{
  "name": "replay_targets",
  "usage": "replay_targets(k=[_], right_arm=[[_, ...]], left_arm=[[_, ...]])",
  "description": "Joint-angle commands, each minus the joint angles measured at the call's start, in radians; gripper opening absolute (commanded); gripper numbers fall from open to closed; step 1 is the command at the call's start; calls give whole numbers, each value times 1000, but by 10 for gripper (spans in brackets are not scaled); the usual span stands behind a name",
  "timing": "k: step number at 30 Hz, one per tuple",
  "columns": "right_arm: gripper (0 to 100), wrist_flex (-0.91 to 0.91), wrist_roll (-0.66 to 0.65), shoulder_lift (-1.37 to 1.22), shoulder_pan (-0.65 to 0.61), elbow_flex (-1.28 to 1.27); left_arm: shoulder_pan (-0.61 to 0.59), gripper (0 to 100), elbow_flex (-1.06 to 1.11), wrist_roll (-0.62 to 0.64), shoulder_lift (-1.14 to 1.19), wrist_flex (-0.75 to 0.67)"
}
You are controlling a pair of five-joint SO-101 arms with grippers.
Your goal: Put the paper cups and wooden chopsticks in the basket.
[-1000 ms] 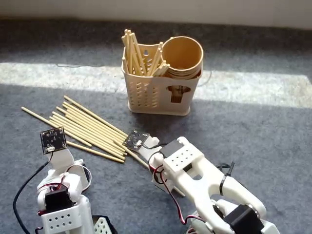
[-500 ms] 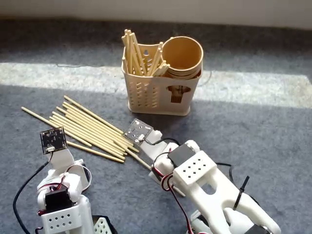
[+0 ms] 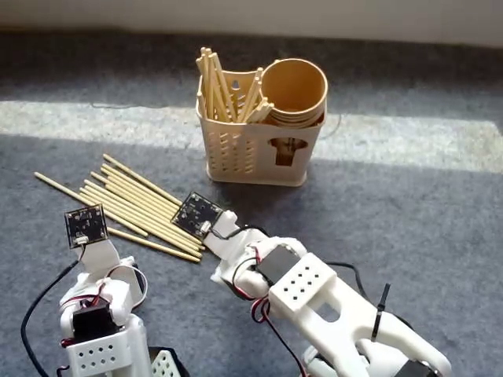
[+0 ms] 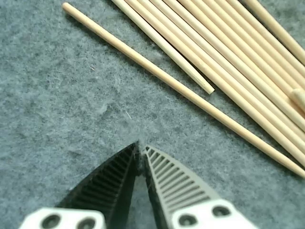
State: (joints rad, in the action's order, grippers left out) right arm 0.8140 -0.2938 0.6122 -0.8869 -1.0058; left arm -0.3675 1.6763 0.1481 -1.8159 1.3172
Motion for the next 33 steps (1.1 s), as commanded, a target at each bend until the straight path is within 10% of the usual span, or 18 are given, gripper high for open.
replay_targets(k=[1, 24, 33], right_arm=[[155, -113, 11, 25, -10, -42], [150, -137, 11, -318, -4, 39], [5, -133, 6, -328, 22, 38]], left_arm=[[-8, 7, 19, -5, -5, 5], [-8, 7, 19, -5, -5, 5], [-8, 7, 19, -5, -5, 5]])
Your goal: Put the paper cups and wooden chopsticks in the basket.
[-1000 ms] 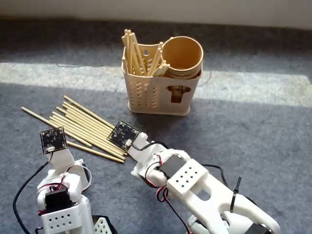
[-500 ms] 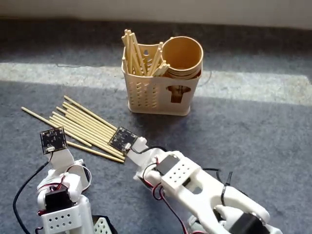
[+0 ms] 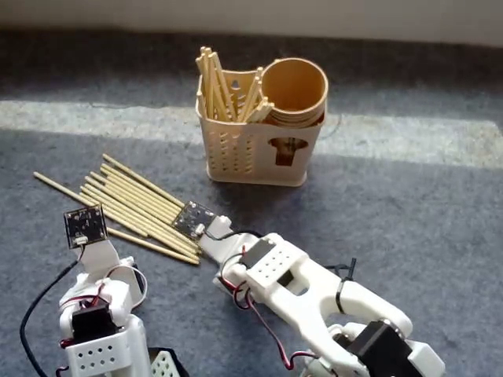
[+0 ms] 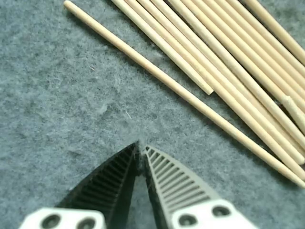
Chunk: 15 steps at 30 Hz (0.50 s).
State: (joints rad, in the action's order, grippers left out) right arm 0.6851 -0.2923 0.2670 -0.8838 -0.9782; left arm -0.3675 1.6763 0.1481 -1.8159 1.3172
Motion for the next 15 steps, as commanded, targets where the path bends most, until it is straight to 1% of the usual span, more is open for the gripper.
replay_targets(k=[1, 4, 10, 15], right_arm=[[5, -4, 5, 30, 31, 8], [5, -1, 5, 85, 68, 5], [5, 157, 3, 194, 71, -4], [5, 176, 3, 217, 74, -10]], left_arm=[[-8, 7, 19, -5, -5, 5], [-8, 7, 19, -5, -5, 5], [-8, 7, 19, -5, -5, 5], [-8, 7, 19, -5, -5, 5]])
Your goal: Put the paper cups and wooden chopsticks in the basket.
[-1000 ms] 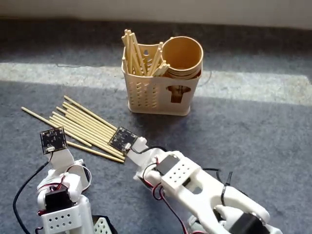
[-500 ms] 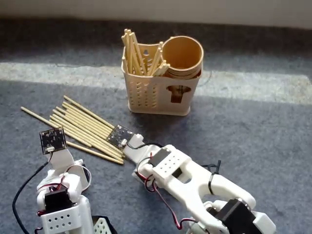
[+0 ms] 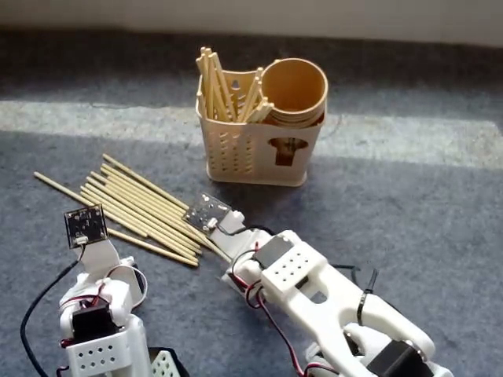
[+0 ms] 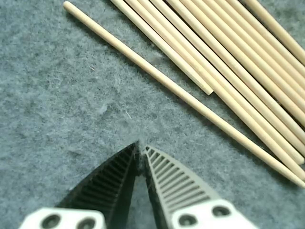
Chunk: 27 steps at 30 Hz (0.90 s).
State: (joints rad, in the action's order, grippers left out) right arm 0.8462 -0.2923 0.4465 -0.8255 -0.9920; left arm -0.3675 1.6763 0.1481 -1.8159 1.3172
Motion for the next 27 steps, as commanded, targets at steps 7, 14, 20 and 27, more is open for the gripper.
replay_targets(k=[7, 14, 20, 27], right_arm=[[5, 148, 6, 48, 16, 15], [5, 197, 11, 59, 18, 42], [5, 305, 110, 234, 18, 134], [5, 311, 130, 432, 18, 154]], left_arm=[[-8, 7, 19, -5, -5, 5], [-8, 7, 19, -5, -5, 5], [-8, 7, 19, -5, -5, 5], [-8, 7, 19, -5, -5, 5]])
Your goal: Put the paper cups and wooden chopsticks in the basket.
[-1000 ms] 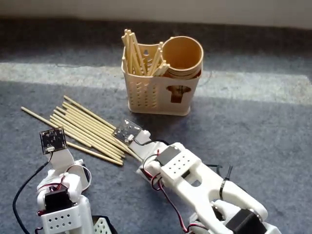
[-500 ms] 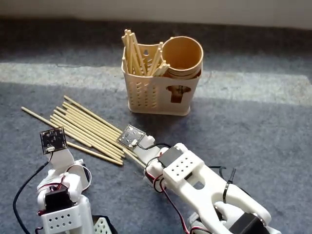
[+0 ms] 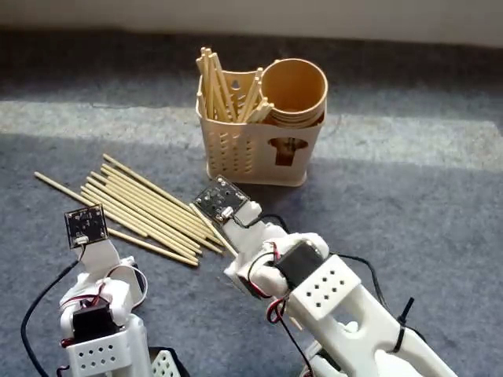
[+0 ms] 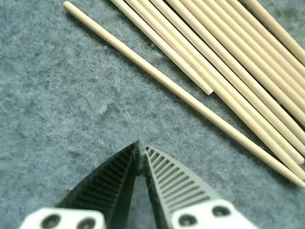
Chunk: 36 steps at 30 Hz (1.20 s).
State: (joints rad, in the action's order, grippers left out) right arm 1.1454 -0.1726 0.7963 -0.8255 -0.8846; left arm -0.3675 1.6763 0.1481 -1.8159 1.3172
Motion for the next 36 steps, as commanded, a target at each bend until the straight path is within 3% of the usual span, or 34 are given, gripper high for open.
replay_targets(k=[1, 10, 19, 31, 36], right_arm=[[5, 12, 11, 104, 18, 48], [5, -71, 11, 286, 111, 64], [5, -200, 6, 432, 116, 65], [5, -380, 11, 452, 120, 119], [5, -441, 11, 444, 182, 199]], left_arm=[[-8, 7, 19, -5, -5, 5], [-8, 7, 19, -5, -5, 5], [-8, 7, 19, -5, -5, 5], [-8, 7, 19, -5, -5, 5], [-8, 7, 19, -5, -5, 5]])
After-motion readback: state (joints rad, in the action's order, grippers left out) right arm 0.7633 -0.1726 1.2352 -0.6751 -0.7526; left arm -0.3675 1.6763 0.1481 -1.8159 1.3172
